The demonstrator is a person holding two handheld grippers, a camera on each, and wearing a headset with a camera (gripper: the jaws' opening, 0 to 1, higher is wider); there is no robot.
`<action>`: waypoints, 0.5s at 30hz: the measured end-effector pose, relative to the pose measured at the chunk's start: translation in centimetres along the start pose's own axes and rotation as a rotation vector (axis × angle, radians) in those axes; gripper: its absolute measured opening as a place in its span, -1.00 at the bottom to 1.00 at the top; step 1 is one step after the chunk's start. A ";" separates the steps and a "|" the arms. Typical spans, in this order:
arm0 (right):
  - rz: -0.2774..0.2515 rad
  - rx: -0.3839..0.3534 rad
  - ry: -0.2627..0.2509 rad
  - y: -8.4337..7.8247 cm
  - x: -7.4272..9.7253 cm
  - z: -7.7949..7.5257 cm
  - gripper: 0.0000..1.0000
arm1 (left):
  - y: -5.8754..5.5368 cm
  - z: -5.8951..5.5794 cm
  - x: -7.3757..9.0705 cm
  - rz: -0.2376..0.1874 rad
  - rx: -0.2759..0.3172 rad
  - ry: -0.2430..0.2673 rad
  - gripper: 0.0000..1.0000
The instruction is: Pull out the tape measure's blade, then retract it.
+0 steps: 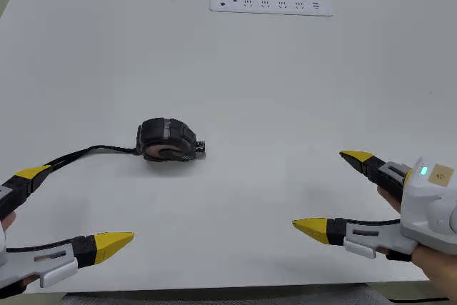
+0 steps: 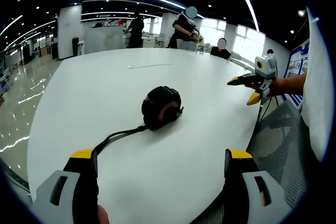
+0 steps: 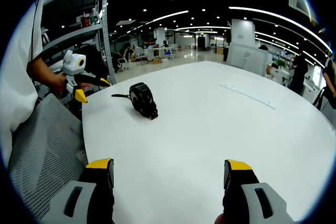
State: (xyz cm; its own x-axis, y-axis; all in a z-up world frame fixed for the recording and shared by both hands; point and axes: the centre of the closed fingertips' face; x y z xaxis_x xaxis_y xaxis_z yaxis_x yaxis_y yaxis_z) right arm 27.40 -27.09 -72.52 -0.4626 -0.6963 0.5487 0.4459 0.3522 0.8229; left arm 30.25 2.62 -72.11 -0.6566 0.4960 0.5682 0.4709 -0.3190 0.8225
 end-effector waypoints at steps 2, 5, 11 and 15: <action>0.001 -0.002 -0.004 -0.1 0.2 0.0 0.73 | 0.0 -0.3 0.1 0.001 -0.005 -0.013 0.98; 0.002 -0.006 -0.006 -0.2 0.4 -0.1 0.72 | 0.2 -0.7 0.2 -0.001 -0.032 -0.020 0.98; 0.011 -0.006 -0.012 -0.5 0.7 -0.2 0.71 | 0.3 -0.6 0.3 -0.002 -0.042 -0.015 0.98; 0.014 -0.006 -0.014 -0.7 0.9 -0.3 0.70 | 0.5 -0.4 0.5 -0.003 -0.044 -0.011 0.98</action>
State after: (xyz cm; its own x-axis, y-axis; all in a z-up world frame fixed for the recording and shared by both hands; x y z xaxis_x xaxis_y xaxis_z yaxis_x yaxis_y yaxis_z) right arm 26.90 -28.13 -72.62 -0.4667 -0.6830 0.5619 0.4568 0.3578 0.8144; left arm 29.89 2.35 -71.46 -0.6514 0.5055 0.5658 0.4426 -0.3526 0.8245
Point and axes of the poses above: the centre of the closed fingertips' face, and the gripper's own axes: x roughly backward along the fingers, z roughly to its left, y roughly out of its top, and after that the axes turned 10 degrees about y, right-handed
